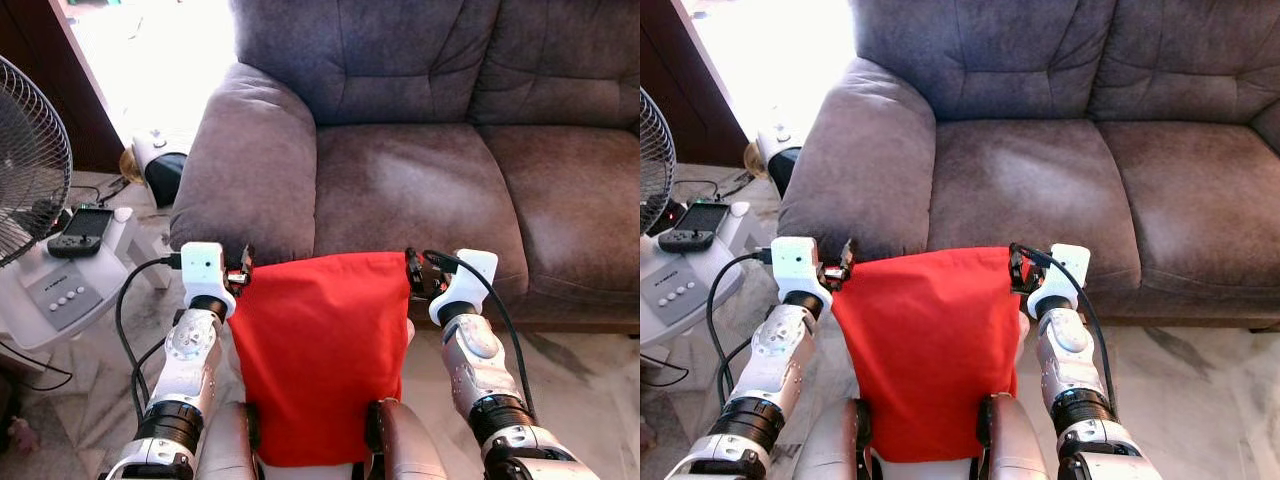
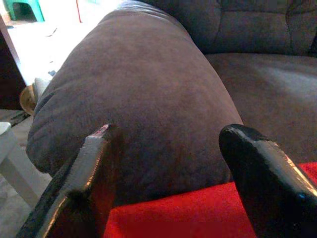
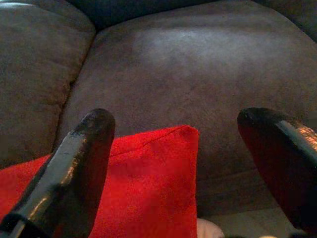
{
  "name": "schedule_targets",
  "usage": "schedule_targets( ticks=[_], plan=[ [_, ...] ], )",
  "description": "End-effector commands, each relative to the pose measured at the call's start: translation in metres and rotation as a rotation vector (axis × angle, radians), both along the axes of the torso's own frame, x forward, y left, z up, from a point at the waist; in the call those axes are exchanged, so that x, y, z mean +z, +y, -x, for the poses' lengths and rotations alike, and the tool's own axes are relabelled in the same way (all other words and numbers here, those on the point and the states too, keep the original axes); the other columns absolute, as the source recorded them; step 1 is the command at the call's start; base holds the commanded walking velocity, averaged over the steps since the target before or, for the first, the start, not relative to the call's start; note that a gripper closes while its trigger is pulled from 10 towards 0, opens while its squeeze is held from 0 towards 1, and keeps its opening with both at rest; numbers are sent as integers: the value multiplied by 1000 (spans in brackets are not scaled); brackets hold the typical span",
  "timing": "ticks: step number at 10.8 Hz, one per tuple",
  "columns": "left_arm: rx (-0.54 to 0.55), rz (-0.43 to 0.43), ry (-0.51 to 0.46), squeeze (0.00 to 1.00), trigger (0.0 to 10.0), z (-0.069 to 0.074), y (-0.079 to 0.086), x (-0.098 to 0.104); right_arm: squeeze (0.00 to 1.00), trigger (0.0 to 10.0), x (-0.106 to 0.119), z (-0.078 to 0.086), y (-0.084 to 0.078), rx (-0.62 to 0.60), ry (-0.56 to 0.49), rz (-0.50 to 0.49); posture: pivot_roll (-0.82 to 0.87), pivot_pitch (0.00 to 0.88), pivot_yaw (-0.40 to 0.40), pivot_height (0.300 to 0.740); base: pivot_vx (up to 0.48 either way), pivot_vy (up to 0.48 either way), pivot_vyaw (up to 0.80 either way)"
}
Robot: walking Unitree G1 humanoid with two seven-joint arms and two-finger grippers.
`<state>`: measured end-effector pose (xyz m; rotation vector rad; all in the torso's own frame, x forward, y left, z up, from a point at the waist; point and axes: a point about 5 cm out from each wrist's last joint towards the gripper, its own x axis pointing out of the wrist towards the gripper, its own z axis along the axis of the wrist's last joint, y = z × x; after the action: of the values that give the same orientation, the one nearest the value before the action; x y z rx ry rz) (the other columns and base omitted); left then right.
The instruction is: Move the pillow to the sofa from floor
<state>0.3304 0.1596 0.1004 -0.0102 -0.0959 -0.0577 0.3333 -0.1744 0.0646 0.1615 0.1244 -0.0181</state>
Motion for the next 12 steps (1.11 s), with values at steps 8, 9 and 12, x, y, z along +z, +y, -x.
schedule_targets(
  ticks=[8,9,12],
  plan=[
    [8,-33,26,0,10000,1,2,-6,0,10000,-7,3,2,4,24,3,49,138,-23,613,0,0,0],
    [8,-29,26,0,10000,1,2,-6,0,10000,-7,4,1,-2,17,-4,48,139,-22,613,0,0,0],
    [21,-28,28,0,10000,0,3,-7,0,10000,-5,3,5,38,8,70,49,138,-22,608,0,0,0]
  ],
)
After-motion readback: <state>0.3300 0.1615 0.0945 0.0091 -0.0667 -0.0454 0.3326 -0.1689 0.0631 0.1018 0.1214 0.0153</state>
